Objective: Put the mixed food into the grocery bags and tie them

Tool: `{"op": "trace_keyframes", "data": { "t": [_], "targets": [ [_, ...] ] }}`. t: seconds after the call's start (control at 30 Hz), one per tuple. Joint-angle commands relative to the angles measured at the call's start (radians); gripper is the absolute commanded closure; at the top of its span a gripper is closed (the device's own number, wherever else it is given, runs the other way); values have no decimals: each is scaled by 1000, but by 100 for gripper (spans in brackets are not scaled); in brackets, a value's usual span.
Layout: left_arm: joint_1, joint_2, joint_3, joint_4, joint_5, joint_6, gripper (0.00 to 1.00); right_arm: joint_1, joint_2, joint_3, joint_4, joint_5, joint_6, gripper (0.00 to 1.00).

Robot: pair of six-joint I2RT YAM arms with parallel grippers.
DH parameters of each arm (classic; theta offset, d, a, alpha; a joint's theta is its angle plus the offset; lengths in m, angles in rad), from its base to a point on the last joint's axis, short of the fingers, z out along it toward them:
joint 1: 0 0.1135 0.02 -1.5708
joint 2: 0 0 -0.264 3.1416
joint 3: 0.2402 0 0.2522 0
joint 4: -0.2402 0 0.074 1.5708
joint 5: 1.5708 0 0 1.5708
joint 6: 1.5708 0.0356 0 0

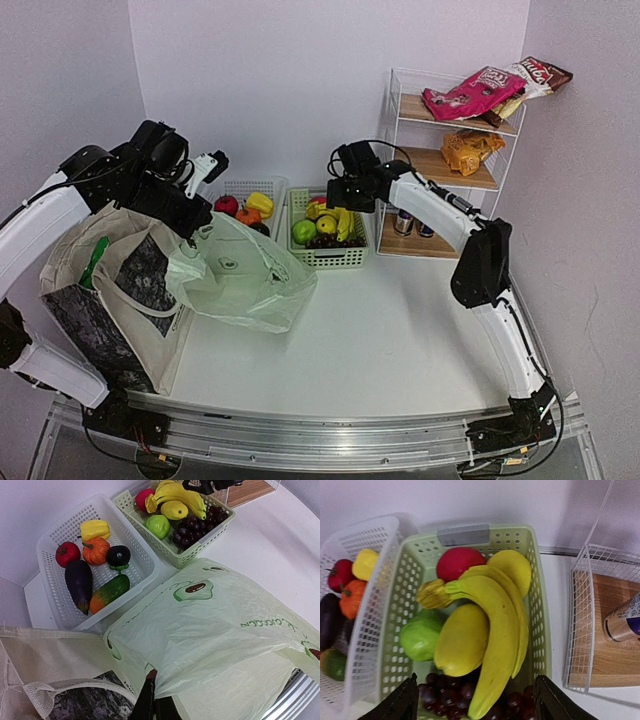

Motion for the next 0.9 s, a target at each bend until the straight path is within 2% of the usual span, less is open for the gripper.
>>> {"op": "trace_keyframes", "data": {
  "t": [0.0, 0.17, 0.37, 0.7, 0.73, 0.77, 0.87],
  "targets": [
    [6, -8, 26, 29, 3, 12, 100, 0, 56, 79, 62, 150, -107, 24],
    [6, -12, 7, 47, 21, 11, 100, -8, 101, 39, 124, 144, -130, 26],
    [6, -12, 8, 44, 30, 12, 100, -24, 191, 103, 158, 141, -118, 32],
    [6, -13, 14, 48, 37, 7, 100, -28, 234, 90, 171, 192, -122, 33],
    [6, -13, 16, 49, 39, 6, 100, -28, 233, 83, 171, 194, -123, 38],
    [6, -12, 18, 51, 40, 4, 100, -28, 232, 77, 171, 195, -123, 49],
    [6, -9, 25, 49, 40, 3, 100, -29, 210, 52, 172, 205, -100, 89]
  ]
}}
